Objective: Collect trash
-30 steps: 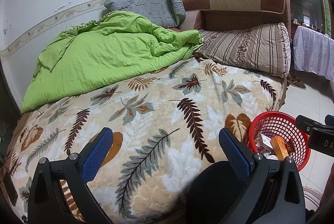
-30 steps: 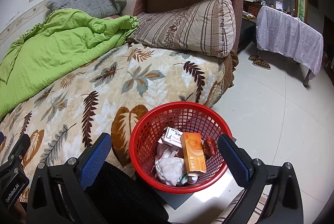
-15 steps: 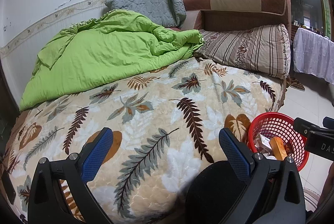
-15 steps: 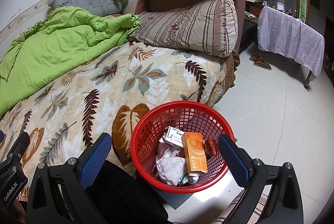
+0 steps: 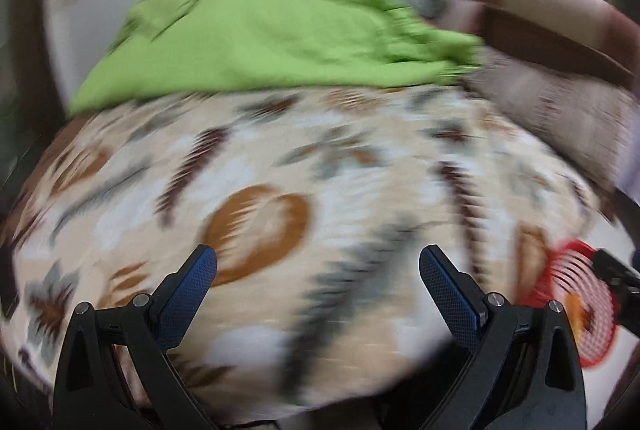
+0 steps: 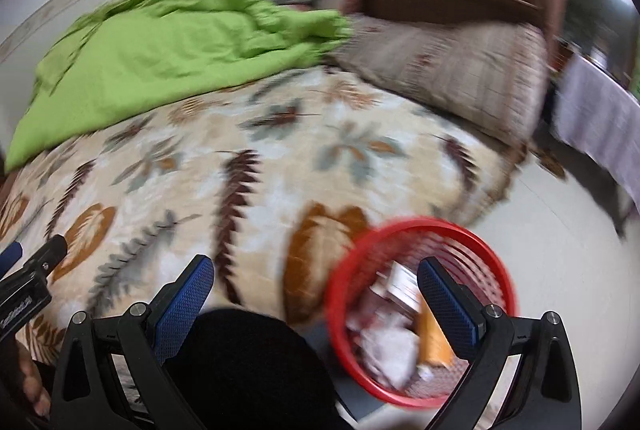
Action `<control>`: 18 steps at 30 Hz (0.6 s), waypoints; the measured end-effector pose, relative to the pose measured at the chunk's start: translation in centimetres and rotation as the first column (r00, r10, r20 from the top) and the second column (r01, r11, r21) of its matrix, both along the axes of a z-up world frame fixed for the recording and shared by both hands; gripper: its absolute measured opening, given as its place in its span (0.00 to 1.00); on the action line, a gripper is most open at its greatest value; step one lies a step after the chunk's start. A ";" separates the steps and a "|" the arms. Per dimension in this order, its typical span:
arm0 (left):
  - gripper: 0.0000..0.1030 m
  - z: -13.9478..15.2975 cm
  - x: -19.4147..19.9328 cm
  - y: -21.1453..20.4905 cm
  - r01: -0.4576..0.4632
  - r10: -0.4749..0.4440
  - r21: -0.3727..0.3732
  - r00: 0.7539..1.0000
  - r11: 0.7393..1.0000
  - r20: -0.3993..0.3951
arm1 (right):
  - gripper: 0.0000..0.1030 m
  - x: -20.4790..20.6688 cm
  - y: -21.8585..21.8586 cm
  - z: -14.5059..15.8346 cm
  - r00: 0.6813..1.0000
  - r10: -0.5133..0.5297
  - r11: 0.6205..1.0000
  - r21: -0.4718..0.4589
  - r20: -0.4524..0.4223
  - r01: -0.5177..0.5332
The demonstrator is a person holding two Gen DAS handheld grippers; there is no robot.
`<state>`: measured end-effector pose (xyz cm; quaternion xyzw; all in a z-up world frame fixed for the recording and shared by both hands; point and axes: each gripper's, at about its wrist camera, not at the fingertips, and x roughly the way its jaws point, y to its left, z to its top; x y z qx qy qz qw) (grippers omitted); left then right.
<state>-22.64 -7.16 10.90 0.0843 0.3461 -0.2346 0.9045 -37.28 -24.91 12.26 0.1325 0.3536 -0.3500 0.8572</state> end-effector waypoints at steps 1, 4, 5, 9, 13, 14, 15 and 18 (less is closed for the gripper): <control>0.98 -0.4 0.9 0.7 -0.047 0.048 0.007 0.999 0.999 -0.018 | 1.00 1.8 0.1 -0.1 0.999 0.033 0.999 -0.002 -0.012 -0.033; 0.98 -2.3 4.0 3.4 -0.221 0.226 0.056 0.968 0.974 -0.110 | 1.00 7.2 0.1 -0.8 0.990 0.135 0.991 0.024 -0.048 -0.134; 0.98 -2.8 4.7 4.1 -0.267 0.275 0.079 0.954 0.961 -0.121 | 1.00 9.0 0.2 -1.2 0.984 0.167 0.986 0.030 -0.063 -0.166; 0.98 -4.8 6.7 5.7 -0.388 0.412 0.160 0.896 0.908 -0.168 | 1.00 17.3 0.5 -4.0 0.947 0.281 0.959 0.077 -0.155 -0.272; 0.98 -5.6 7.6 4.2 -0.367 0.402 0.197 0.896 0.909 -0.189 | 1.00 23.3 0.0 -6.9 0.930 0.319 0.947 0.112 -0.185 -0.302; 0.98 -5.8 7.9 3.8 -0.358 0.396 0.196 0.895 0.913 -0.204 | 0.99 24.4 -0.3 -7.5 0.929 0.324 0.944 0.120 -0.182 -0.306; 0.98 -6.1 8.1 3.3 -0.344 0.379 0.175 0.896 0.922 -0.233 | 0.99 25.4 -0.6 -8.1 0.932 0.322 0.944 0.125 -0.166 -0.304; 1.00 -6.5 7.9 2.0 -0.318 0.352 0.169 0.903 0.933 -0.245 | 0.99 27.8 -1.3 -9.8 0.943 0.286 0.955 0.132 -0.169 -0.265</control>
